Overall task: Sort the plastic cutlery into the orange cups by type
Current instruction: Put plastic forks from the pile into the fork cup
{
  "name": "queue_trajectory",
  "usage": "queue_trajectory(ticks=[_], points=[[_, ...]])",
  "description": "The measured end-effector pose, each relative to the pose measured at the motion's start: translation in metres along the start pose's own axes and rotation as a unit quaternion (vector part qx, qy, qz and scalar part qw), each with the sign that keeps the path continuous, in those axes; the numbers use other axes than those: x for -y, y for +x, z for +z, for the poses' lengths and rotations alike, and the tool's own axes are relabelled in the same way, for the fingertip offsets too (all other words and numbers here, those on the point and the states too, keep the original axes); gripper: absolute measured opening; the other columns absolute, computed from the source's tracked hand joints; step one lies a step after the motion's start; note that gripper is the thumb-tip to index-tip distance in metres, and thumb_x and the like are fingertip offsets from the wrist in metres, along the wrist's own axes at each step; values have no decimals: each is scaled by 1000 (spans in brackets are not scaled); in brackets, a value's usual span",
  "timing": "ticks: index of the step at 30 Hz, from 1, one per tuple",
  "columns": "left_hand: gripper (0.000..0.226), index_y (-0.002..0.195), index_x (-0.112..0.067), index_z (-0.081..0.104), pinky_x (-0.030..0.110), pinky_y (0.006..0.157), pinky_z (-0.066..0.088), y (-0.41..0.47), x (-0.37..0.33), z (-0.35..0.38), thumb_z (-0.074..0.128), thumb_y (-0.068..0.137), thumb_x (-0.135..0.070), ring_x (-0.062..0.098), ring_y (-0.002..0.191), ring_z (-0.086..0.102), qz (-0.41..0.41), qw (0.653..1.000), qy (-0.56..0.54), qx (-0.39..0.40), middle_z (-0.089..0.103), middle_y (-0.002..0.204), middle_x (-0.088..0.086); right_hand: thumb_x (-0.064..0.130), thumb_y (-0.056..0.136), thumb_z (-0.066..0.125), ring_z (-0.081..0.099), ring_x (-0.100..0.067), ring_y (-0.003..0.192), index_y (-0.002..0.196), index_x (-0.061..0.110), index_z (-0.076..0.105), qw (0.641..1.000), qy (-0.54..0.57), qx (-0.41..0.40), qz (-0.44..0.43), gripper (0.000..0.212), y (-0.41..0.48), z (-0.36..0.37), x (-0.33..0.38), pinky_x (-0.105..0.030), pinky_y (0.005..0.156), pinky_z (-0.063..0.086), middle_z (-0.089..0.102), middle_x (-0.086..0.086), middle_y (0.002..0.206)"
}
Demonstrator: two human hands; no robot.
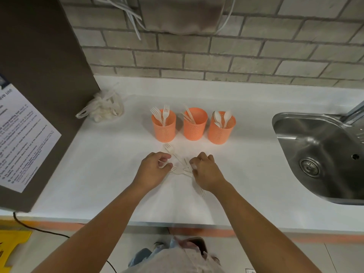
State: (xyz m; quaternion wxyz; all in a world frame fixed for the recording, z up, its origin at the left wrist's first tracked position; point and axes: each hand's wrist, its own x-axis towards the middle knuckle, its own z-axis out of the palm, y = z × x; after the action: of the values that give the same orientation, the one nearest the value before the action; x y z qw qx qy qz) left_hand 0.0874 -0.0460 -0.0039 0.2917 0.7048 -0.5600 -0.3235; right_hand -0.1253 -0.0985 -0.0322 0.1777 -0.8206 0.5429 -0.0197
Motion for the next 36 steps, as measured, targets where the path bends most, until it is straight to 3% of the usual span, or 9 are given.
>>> queue_trajectory(ticks=[5, 11, 14, 16, 18, 21, 27, 33, 36], points=[[26, 119, -25, 72, 5, 80, 41, -2, 5, 0, 75, 94, -23, 4, 94, 63, 0, 1000, -2, 7, 67, 113, -1, 18, 101, 52, 47, -31, 112, 120, 11, 64, 1000, -7, -2, 17, 23, 7, 0, -5, -42, 88, 52, 53, -9, 116], [25, 119, -24, 73, 2, 77, 39, 1, -2, 5, 74, 94, -23, 5, 93, 63, 3, 1000, -2, 2, 67, 111, -2, 34, 101, 51, 49, -31, 107, 111, 8, 65, 999, -32, -16, 40, 32, 14, -2, 2, -42, 85, 50, 54, -10, 112], [24, 119, -24, 73, 4, 78, 40, 5, -9, 8, 73, 94, -23, 8, 94, 64, 9, 1000, -4, 6, 66, 112, -2, 26, 101, 49, 52, -31, 105, 107, 7, 66, 998, -16, -17, 53, 26, 19, -1, 8, -38, 80, 45, 56, -11, 108], [24, 119, -24, 73, 5, 78, 40, 6, -13, 9, 73, 95, -23, 8, 93, 64, 8, 1000, -9, 8, 66, 111, -3, 18, 97, 50, 56, -34, 99, 91, 5, 64, 994, 53, -37, 87, 20, 24, -2, 10, -37, 76, 47, 55, -12, 97], [24, 119, -24, 73, 5, 78, 41, 7, -15, 9, 72, 95, -23, 5, 92, 64, 8, 1000, -13, 9, 66, 111, -4, 9, 94, 52, 60, -35, 92, 82, 5, 62, 981, 137, -87, 103, 16, 28, -6, 9, -36, 74, 49, 56, -12, 90], [23, 118, -24, 72, 5, 76, 43, 8, -15, 8, 71, 96, -21, 3, 89, 65, 2, 1000, -24, 11, 68, 110, -4, 4, 94, 57, 62, -23, 84, 92, 6, 67, 952, 247, -155, 91, 10, 26, -19, 9, -24, 71, 45, 67, -8, 93], [21, 116, -26, 73, 11, 79, 49, 9, -22, 11, 71, 96, -20, 3, 82, 66, -19, 998, -55, 19, 69, 103, -8, 6, 87, 65, 56, -11, 65, 86, 11, 60, 926, 322, -164, 115, 8, 18, -39, 4, -6, 57, 37, 62, 2, 76], [20, 115, -26, 73, 16, 81, 49, 10, -27, 11, 70, 96, -21, 11, 91, 70, -37, 996, -85, 18, 70, 101, -10, 9, 82, 67, 53, -13, 58, 77, 6, 56, 888, 374, -232, 134, 12, 13, -51, 5, -12, 57, 41, 60, -2, 65], [17, 112, -22, 75, 29, 88, 55, 13, -29, 8, 69, 97, -22, 17, 91, 74, -75, 988, -135, 9, 76, 103, -4, 9, 83, 67, 73, -21, 74, 90, 5, 65, 812, 522, -228, 130, 8, 13, -59, 9, -32, 74, 60, 73, -5, 75]])
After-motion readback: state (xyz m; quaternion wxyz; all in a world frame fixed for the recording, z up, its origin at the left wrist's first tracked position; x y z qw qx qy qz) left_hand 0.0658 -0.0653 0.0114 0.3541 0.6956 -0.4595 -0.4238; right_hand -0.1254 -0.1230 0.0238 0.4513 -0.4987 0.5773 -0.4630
